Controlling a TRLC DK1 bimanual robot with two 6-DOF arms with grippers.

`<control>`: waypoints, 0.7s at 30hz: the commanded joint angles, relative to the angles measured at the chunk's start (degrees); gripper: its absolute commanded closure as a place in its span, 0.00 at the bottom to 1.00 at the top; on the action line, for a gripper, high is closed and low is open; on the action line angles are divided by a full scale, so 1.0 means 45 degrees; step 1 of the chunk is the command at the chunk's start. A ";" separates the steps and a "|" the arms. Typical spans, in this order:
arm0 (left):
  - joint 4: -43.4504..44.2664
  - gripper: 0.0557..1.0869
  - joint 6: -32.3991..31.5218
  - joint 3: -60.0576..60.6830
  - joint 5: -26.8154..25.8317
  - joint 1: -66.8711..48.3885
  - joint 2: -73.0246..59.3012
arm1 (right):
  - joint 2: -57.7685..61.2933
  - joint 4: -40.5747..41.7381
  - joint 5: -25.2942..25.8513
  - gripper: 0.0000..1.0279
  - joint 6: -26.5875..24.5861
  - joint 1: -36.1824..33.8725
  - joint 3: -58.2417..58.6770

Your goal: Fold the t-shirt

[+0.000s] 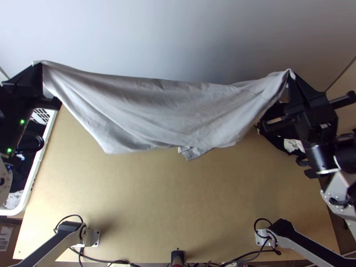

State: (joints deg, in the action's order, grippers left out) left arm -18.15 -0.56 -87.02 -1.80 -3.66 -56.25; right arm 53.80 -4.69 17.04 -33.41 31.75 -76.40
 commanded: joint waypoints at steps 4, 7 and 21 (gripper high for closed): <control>-0.1220 0.97 -0.0032 -0.0915 0.0049 -0.0085 0.1426 | -0.0764 -0.1263 0.0569 0.97 0.0139 0.0523 -0.1616; -0.1630 0.97 -0.0032 -0.1540 0.0049 -0.0085 0.1718 | -0.0901 -0.1673 0.0569 0.97 0.0022 0.0543 -0.2319; -0.2665 0.97 0.0222 -0.4529 0.0030 -0.0026 0.2578 | -0.1155 -0.3782 0.0530 0.97 -0.0252 0.0543 -0.5756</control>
State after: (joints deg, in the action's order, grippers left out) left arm -28.47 -0.47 -101.45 -1.65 -3.86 -46.06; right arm 49.30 -18.28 19.49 -33.93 34.11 -96.07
